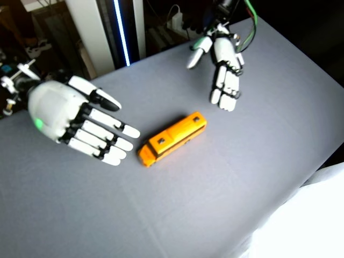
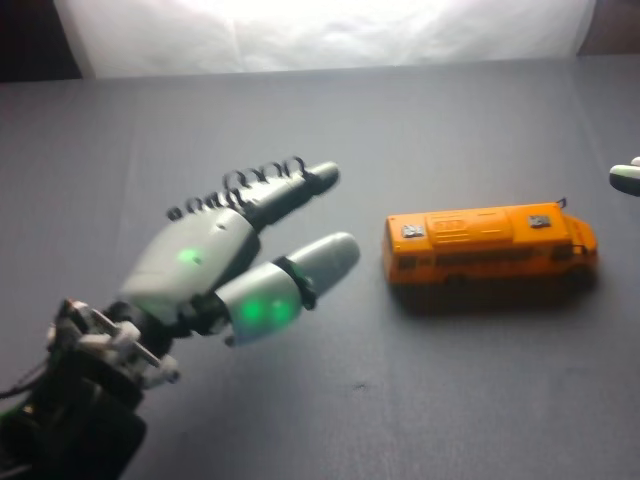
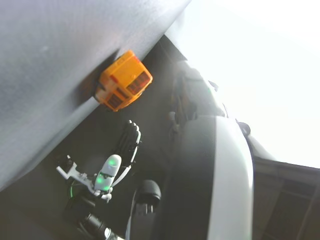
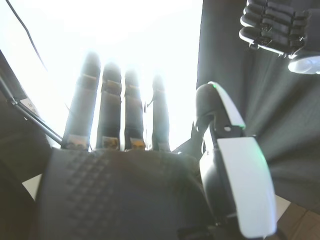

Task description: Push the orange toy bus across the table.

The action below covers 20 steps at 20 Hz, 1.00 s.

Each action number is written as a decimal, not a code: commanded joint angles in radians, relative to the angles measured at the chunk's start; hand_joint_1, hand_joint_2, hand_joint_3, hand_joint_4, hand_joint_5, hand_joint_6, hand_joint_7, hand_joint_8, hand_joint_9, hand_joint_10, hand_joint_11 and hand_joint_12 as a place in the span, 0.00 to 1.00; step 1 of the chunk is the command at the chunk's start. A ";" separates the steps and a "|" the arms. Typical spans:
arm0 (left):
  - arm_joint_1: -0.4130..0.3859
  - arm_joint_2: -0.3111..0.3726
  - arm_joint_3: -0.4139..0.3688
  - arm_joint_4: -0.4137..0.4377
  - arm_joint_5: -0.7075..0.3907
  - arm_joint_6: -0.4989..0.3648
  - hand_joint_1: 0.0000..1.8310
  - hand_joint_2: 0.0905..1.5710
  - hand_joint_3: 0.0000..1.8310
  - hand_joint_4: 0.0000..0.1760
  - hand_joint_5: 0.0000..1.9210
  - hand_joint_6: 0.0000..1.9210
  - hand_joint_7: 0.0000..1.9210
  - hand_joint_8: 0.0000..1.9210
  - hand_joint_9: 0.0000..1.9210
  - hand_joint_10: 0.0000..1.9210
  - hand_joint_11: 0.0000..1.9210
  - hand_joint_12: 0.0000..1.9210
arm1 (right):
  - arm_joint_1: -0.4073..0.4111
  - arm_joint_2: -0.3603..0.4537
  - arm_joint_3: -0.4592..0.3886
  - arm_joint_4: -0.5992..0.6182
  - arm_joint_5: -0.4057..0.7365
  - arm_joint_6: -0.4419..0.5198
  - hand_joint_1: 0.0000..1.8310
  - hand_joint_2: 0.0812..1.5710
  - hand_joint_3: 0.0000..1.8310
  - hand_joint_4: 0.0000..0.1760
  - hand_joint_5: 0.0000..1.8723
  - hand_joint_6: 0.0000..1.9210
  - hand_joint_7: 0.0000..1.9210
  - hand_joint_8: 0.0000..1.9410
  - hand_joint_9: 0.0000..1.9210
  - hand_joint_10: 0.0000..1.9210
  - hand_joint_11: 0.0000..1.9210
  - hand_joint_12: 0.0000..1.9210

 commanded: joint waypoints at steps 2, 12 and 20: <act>-0.004 0.032 -0.013 0.054 -0.149 0.002 0.00 0.74 0.00 0.38 0.14 0.00 0.13 0.00 0.13 0.00 0.10 0.05 | 0.003 0.012 0.005 0.007 0.162 0.016 0.26 0.88 0.00 0.17 0.23 0.00 0.19 0.00 0.18 0.00 0.19 0.02; 0.094 0.195 -0.098 0.043 -0.330 0.047 0.02 0.80 0.00 0.14 0.15 0.00 0.17 0.00 0.18 0.00 0.00 0.29 | 0.003 0.042 0.003 0.028 0.292 0.022 0.29 0.91 0.00 0.05 0.24 0.00 0.20 0.00 0.15 0.00 0.15 0.00; 0.113 0.230 -0.109 0.019 -0.420 0.059 0.01 0.80 0.00 0.68 0.14 0.00 0.15 0.00 0.18 0.00 0.00 0.28 | 0.016 0.055 0.008 0.045 0.367 0.022 0.25 0.90 0.00 0.03 0.25 0.00 0.20 0.00 0.17 0.00 0.18 0.01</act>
